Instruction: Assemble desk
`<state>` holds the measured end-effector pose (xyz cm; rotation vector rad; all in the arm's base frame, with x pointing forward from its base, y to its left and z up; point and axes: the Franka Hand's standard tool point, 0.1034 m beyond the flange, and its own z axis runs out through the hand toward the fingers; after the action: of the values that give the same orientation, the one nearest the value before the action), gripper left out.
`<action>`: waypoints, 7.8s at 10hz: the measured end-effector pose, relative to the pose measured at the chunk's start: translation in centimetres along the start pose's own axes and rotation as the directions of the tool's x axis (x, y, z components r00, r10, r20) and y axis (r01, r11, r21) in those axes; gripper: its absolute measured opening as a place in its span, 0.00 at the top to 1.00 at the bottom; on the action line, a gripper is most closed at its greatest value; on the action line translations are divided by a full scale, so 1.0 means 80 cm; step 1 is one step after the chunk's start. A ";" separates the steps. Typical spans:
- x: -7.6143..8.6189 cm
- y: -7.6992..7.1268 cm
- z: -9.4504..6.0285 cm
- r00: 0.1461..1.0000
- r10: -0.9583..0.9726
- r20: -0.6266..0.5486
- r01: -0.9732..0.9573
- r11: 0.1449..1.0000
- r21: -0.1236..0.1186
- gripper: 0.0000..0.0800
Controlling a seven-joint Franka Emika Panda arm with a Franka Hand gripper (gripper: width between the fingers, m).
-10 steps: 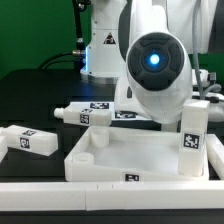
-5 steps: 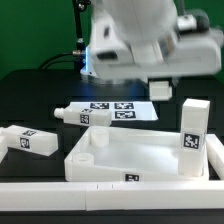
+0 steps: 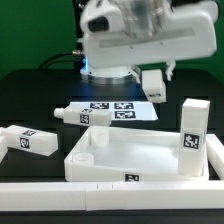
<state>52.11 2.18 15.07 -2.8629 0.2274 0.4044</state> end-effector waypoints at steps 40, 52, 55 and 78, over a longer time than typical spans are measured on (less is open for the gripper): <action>0.102 0.117 0.016 0.679 -0.147 -0.719 -0.028 0.974 -0.226 0.64; 0.127 0.111 -0.012 0.930 -0.119 -0.348 0.092 0.991 -0.094 0.30; 0.128 0.110 -0.011 0.933 0.014 -0.358 -0.032 0.999 -0.044 0.65; 0.151 0.058 -0.017 0.918 -0.063 -0.391 0.032 0.996 -0.086 0.35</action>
Offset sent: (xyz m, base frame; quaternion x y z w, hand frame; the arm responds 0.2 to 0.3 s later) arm 0.0000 0.0000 0.0000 0.0000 0.1938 0.0000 0.9810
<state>63.05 -4.05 11.84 -2.9930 0.2142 -0.1849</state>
